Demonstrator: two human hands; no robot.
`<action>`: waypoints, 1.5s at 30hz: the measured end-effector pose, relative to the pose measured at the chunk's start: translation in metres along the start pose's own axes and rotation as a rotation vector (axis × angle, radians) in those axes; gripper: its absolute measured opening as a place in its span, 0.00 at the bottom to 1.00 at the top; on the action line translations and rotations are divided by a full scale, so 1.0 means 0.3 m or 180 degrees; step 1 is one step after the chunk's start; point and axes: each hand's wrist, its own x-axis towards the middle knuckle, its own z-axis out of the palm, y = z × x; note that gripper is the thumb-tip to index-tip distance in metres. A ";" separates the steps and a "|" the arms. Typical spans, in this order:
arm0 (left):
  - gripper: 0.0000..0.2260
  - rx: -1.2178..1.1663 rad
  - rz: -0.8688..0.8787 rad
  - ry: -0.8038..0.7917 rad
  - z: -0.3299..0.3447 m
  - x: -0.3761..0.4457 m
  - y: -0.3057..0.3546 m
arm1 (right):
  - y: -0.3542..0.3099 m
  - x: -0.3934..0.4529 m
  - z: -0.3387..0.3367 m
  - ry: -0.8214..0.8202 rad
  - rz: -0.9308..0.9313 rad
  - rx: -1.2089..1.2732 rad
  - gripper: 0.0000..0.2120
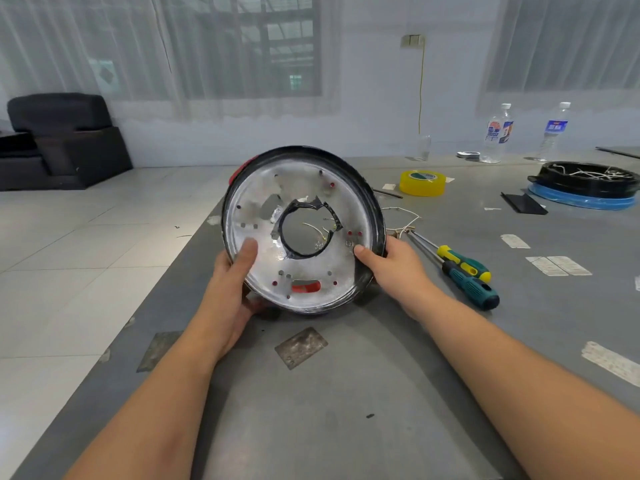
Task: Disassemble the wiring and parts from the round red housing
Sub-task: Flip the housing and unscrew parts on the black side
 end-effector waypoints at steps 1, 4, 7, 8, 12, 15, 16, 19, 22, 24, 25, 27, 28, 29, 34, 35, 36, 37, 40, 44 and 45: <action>0.31 -0.0159 -0.0022 -0.0078 0.005 -0.005 0.004 | 0.008 0.001 -0.002 -0.0032 0.0108 0.0124 0.01; 0.29 -0.0512 -0.0221 -0.0185 0.006 -0.013 0.014 | 0.028 0.005 -0.003 -0.0080 0.0380 0.0430 0.04; 0.26 -0.0385 -0.0337 -0.0092 -0.001 -0.009 0.017 | 0.036 0.006 -0.002 0.0023 0.0720 0.0893 0.07; 0.25 -0.0294 -0.0299 -0.0027 -0.003 -0.009 0.017 | 0.031 0.006 -0.004 0.0061 0.0833 0.1033 0.07; 0.16 -0.0248 -0.0101 0.0273 -0.020 -0.013 0.024 | 0.010 0.000 -0.023 0.0271 0.1141 0.1489 0.09; 0.15 -0.0251 -0.0046 0.0493 -0.019 -0.021 0.037 | -0.005 -0.035 -0.050 0.0382 0.1173 0.1880 0.10; 0.16 -0.0228 -0.0048 0.0576 -0.014 -0.024 0.046 | -0.008 -0.049 -0.060 0.0402 0.1147 0.2005 0.11; 0.17 -0.0038 0.0023 0.0671 -0.009 -0.035 0.090 | -0.018 -0.074 -0.085 0.0521 0.1160 0.2269 0.11; 0.15 0.0415 0.0280 0.0576 -0.032 -0.072 0.162 | -0.024 -0.093 -0.095 0.0621 0.1188 0.2431 0.11; 0.13 0.0920 0.0530 0.0504 -0.049 -0.116 0.224 | -0.025 -0.100 -0.101 0.0656 0.1245 0.2593 0.11; 0.12 0.1222 0.0662 0.0482 -0.055 -0.141 0.256 | -0.026 -0.102 -0.106 0.0669 0.1314 0.2689 0.10; 0.13 0.1777 0.0897 0.0445 -0.061 -0.188 0.311 | -0.028 -0.105 -0.116 0.0688 0.1490 0.2904 0.11; 0.14 0.2004 0.0991 0.0443 -0.064 -0.206 0.329 | -0.030 -0.107 -0.121 0.0699 0.1563 0.3003 0.13; 0.15 0.2216 0.1085 0.0460 -0.070 -0.220 0.339 | -0.035 -0.111 -0.126 0.0710 0.1619 0.3079 0.13; 0.23 0.3548 0.1406 0.0196 -0.104 -0.277 0.327 | -0.056 -0.134 -0.139 0.0778 0.1690 0.3242 0.13; 0.24 0.3857 0.1418 0.0051 -0.109 -0.285 0.311 | -0.058 -0.136 -0.138 0.0767 0.1698 0.3200 0.13; 0.24 0.4197 0.1451 -0.0100 -0.112 -0.291 0.291 | -0.060 -0.138 -0.137 0.0749 0.1701 0.3143 0.13; 0.25 0.4577 0.1473 -0.0220 -0.116 -0.298 0.268 | -0.062 -0.140 -0.136 0.0723 0.1696 0.3087 0.13; 0.25 0.5581 0.1327 -0.0326 -0.137 -0.324 0.200 | -0.059 -0.147 -0.132 0.0625 0.1611 0.2938 0.12; 0.22 0.5524 0.0883 -0.0334 -0.188 -0.342 0.154 | -0.053 -0.149 -0.123 0.0497 0.1376 0.2616 0.13; 0.22 0.5474 0.0783 -0.0322 -0.194 -0.343 0.153 | -0.054 -0.151 -0.123 0.0458 0.1345 0.2506 0.15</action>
